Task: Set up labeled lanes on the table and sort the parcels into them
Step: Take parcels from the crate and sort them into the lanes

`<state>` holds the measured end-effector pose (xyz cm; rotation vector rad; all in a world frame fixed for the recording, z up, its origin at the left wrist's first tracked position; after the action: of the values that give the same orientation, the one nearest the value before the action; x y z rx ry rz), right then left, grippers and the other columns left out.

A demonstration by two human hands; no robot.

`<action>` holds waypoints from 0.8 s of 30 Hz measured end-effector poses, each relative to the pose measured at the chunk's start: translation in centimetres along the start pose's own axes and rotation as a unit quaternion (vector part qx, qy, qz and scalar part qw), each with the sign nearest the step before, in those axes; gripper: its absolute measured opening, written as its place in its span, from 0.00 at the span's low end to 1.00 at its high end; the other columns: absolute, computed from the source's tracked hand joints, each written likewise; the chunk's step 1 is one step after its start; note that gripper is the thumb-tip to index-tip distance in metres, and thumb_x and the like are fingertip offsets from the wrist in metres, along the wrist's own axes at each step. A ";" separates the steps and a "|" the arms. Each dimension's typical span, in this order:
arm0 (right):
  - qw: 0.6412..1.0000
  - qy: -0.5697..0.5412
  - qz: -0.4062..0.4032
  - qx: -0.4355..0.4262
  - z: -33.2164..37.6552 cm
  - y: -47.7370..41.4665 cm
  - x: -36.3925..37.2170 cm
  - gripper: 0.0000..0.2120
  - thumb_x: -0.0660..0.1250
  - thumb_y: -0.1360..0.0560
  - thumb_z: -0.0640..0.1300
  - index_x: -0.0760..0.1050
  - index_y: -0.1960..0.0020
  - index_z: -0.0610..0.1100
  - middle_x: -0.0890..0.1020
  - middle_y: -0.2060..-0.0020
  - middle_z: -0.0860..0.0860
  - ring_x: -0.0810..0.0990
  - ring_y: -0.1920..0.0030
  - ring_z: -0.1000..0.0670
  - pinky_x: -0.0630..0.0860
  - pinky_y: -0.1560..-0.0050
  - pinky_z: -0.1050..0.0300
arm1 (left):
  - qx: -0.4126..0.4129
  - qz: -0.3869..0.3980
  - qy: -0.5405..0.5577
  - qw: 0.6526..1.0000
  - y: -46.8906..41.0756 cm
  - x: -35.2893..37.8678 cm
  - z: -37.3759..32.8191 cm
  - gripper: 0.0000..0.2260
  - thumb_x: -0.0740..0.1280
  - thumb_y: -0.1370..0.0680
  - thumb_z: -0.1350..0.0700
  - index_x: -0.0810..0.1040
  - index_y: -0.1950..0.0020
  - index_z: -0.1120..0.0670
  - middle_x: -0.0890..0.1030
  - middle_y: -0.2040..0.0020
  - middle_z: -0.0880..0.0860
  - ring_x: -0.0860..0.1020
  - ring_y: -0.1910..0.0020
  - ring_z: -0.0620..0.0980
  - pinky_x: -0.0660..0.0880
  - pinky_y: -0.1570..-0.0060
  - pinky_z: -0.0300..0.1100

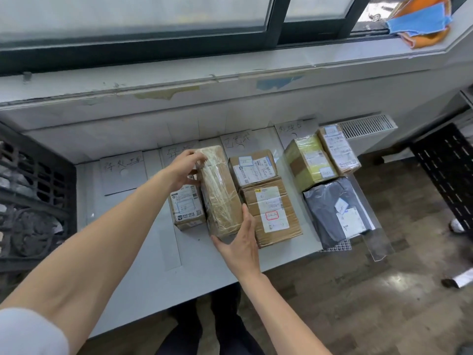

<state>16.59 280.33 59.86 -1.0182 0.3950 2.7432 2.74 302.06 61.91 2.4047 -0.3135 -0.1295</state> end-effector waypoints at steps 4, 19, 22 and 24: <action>1.000 0.005 0.006 0.001 -0.1 0.0 0.1 0.54 0.75 0.30 0.59 0.41 0.20 0.53 0.58 0.25 0.49 0.60 0.25 0.50 0.62 0.30 0.59 | -0.001 0.003 -0.001 1.000 -0.1 0.0 0.1 0.11 0.67 0.22 0.53 0.74 0.40 0.51 0.75 0.40 0.53 0.78 0.51 0.53 0.80 0.62 0.48; 1.000 0.006 0.013 -0.016 -0.1 -0.6 0.0 0.54 0.75 0.29 0.57 0.38 0.20 0.53 0.56 0.23 0.49 0.56 0.23 0.51 0.59 0.29 0.59 | -0.004 -0.006 0.010 1.000 -0.7 0.1 0.1 0.16 0.65 0.21 0.53 0.71 0.34 0.52 0.71 0.34 0.53 0.76 0.50 0.54 0.78 0.62 0.49; 0.999 0.007 0.020 -0.027 0.0 -0.6 -0.2 0.54 0.73 0.29 0.62 0.38 0.19 0.53 0.54 0.21 0.51 0.54 0.21 0.53 0.57 0.27 0.58 | -0.006 -0.013 0.011 1.000 -0.9 0.2 0.0 0.16 0.65 0.21 0.54 0.71 0.34 0.53 0.72 0.34 0.55 0.76 0.50 0.54 0.79 0.58 0.52; 0.999 0.010 0.024 -0.038 0.1 -0.6 -0.5 0.54 0.70 0.29 0.67 0.38 0.19 0.54 0.51 0.20 0.54 0.50 0.21 0.58 0.55 0.25 0.56 | -0.004 -0.023 0.003 1.000 -1.0 0.2 0.0 0.18 0.66 0.21 0.53 0.71 0.32 0.52 0.72 0.33 0.55 0.76 0.44 0.56 0.79 0.51 0.54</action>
<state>17.08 280.85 60.16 -1.0701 0.3245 2.8120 3.08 302.70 61.23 2.4043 -0.2545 -0.1432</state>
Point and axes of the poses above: each hand's wrist, its own y-axis away from the middle knuckle, its own x-axis out of the palm, z = x × y, the point moved 3 cm from there along -y, towards the middle knuckle
